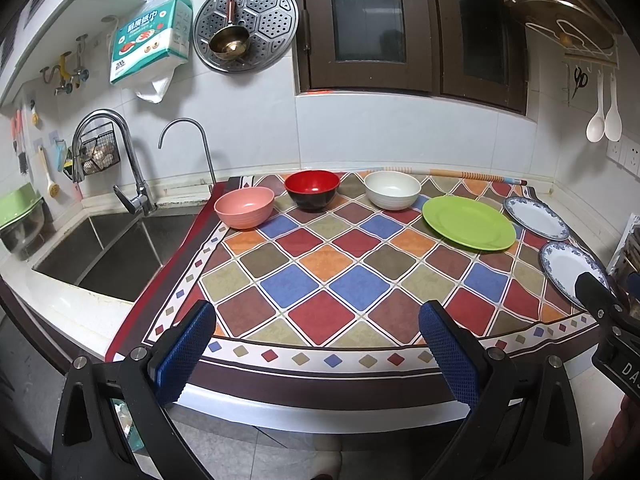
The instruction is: Organize plates and bowls
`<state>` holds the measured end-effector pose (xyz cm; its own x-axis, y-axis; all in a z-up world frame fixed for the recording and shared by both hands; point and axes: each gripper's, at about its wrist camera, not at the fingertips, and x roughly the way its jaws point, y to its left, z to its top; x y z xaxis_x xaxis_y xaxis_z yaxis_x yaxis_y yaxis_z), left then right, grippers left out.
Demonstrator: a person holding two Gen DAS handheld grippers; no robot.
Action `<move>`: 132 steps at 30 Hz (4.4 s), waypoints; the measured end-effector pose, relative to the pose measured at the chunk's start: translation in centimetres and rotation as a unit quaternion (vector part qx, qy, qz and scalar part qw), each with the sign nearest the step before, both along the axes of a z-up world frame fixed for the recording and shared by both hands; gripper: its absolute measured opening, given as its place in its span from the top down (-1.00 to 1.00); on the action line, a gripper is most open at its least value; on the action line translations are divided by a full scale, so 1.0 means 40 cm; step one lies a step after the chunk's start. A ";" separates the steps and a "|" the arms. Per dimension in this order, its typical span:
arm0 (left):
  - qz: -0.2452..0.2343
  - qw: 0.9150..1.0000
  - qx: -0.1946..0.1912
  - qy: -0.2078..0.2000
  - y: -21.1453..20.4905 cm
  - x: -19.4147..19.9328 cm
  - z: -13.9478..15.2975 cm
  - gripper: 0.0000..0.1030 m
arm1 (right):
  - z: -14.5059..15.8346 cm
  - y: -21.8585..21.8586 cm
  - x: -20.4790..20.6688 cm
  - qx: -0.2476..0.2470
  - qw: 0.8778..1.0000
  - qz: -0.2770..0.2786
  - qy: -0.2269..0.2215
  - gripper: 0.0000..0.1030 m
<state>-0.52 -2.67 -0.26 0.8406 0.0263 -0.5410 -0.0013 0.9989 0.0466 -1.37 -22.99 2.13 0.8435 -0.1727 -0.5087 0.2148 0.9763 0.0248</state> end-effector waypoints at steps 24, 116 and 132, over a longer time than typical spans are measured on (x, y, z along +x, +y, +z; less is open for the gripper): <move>-0.021 0.999 -0.011 0.044 0.017 0.075 -0.034 -1.00 | -0.014 0.012 0.030 -0.010 1.000 -0.004 0.022 -0.99; -0.183 0.963 -0.005 0.196 -0.513 0.992 -0.313 0.26 | -0.368 -0.464 0.852 0.108 0.970 -0.096 0.194 0.25; -0.189 0.965 -0.020 0.180 -0.460 0.901 -0.249 0.26 | -0.312 -0.415 0.783 0.077 0.975 -0.083 0.190 0.26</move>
<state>35.52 -21.08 -10.23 0.5428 -0.2728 -0.7943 0.3732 0.9256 -0.0629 29.96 -39.60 -10.36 0.5567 -0.1874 -0.8093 0.3911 0.9186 0.0562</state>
